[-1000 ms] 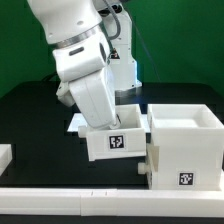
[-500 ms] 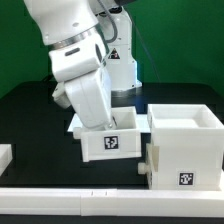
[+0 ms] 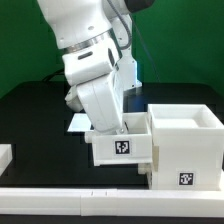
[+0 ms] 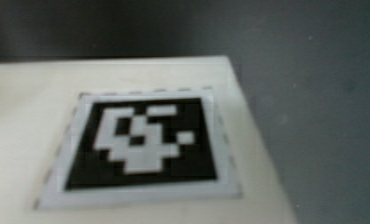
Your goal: Assemble drawer
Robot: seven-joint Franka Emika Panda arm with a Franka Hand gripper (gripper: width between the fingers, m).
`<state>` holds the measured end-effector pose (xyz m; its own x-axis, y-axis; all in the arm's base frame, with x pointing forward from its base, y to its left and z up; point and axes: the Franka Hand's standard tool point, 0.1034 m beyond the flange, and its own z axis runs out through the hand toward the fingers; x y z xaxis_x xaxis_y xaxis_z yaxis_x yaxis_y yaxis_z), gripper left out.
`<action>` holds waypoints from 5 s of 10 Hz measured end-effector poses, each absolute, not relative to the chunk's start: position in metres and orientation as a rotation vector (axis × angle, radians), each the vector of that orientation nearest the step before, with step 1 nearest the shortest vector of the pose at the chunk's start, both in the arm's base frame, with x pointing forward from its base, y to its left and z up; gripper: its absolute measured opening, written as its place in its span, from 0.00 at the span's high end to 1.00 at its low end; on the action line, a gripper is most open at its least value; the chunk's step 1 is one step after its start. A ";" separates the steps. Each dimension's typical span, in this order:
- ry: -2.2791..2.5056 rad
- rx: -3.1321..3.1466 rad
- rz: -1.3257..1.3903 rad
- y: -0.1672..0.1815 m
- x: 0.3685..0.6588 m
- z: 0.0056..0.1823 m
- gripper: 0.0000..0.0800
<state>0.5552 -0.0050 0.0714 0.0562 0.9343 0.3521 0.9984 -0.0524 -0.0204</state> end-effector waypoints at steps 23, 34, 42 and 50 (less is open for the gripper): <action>-2.053 -2.043 -0.388 0.005 0.539 0.053 0.96; -2.037 -2.072 -0.375 0.006 0.553 0.055 0.96; -2.054 -2.057 -0.387 0.036 0.556 0.056 0.96; -2.085 -2.077 -0.343 0.023 0.559 0.088 0.23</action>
Offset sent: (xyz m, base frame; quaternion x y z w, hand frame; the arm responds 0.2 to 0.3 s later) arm -0.0072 0.0061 -0.0089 -0.0125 0.0110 0.0101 0.9998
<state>0.5594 0.0228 0.0876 -0.0093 0.9583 0.2857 0.9993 -0.0015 0.0375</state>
